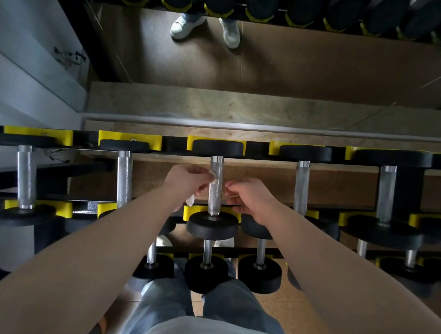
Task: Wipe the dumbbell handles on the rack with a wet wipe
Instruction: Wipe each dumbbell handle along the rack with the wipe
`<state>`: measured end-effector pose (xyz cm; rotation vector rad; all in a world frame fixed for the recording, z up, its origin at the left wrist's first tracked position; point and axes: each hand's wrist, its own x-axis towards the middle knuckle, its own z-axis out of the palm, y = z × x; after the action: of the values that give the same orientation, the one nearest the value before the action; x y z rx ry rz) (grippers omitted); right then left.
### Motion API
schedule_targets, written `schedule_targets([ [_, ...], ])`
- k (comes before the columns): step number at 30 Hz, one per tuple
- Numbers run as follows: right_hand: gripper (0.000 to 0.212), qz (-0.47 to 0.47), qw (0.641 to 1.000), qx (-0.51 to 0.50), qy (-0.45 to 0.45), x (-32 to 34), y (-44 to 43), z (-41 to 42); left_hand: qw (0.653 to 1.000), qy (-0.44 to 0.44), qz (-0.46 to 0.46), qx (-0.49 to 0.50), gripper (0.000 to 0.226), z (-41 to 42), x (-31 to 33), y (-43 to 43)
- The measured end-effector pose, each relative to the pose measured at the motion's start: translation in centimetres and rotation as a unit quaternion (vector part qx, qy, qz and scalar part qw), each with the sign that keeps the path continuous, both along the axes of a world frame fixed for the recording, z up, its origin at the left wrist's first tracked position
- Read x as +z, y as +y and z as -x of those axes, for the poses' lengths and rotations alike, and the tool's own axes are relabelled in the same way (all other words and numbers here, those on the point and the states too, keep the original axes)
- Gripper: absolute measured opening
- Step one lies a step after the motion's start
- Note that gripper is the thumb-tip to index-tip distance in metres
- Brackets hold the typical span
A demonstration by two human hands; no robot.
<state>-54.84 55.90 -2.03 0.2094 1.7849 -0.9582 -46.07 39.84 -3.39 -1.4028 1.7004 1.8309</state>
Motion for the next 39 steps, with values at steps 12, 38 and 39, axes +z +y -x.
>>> schedule_targets([
  [12, 0.014, -0.002, 0.999, 0.046, 0.014, 0.2, 0.9, -0.8, 0.997, -0.02, 0.071, -0.008, 0.01, -0.3, 1.6, 1.1],
  [38, 0.016, -0.016, 0.997, 0.071, 0.024, 0.4, 0.8, -0.5, 0.944, -0.059, 0.172, -0.276, 0.011, -2.0, 1.4, 2.1],
  [39, 0.016, -0.016, 0.997, 0.073, 0.022, 0.4, 1.0, -0.7, 0.924, -0.062, 0.177, -0.334, 0.012, -2.3, 1.3, 2.7],
])
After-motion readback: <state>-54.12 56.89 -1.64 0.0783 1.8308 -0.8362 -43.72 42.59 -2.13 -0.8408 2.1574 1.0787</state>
